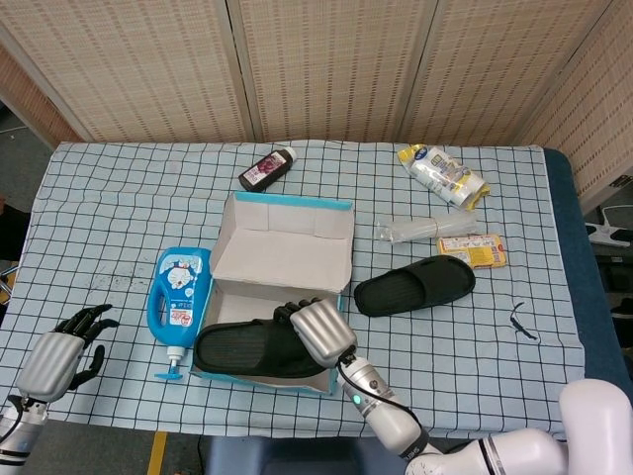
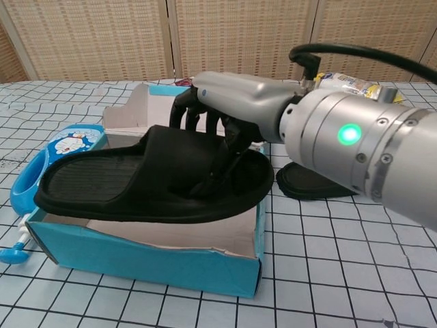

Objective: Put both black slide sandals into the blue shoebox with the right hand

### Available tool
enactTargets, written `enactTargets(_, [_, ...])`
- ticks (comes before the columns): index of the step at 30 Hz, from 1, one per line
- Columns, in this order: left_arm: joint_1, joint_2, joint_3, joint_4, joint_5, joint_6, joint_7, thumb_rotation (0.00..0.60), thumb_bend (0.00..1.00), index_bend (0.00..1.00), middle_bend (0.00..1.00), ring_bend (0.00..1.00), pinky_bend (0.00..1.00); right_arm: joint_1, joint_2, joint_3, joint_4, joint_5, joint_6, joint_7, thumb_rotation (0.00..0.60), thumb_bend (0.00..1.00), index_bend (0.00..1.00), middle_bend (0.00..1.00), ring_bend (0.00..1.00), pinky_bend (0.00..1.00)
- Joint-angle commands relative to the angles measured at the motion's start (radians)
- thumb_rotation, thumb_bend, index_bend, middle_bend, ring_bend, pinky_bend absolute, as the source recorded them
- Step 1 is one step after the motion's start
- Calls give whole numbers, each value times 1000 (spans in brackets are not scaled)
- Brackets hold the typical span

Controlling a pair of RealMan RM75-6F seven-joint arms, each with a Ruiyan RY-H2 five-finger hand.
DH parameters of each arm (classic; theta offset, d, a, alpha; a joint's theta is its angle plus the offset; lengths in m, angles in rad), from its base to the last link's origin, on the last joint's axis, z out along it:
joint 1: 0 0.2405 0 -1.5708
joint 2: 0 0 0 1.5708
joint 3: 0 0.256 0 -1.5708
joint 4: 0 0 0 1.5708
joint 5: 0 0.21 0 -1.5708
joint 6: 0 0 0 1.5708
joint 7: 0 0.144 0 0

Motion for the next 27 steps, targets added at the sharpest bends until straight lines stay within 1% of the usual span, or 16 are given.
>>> enactTargets(1, [0,1,0,0,1,1,-1,600,618,289,131,154,359,9,-7,-15,13,8,6,9,600,17,591,612,465,703])
enactTargets(9, [0,0,0,0,3,1,-3,600,619,289,131,154,359,26,-4,-48,63,40,-5,53,600,17,591,612,465,703])
enactTargets(14, [-2,-1,2,-2,3,-7,-1,600,619,289,130,154,359,36,-6,-56,94,58,-28,105,600,17,591,612,465,703])
enactTargets(22, [-3,-2,3,-1,4,-11,-1,600,618,289,131,154,359,39,-21,-84,168,17,-67,196,600,17,591,612,465,703])
enactTargets(27, [-4,-3,3,-1,4,-13,0,600,618,289,131,154,359,39,-39,-97,236,-18,-108,275,600,17,591,612,465,703])
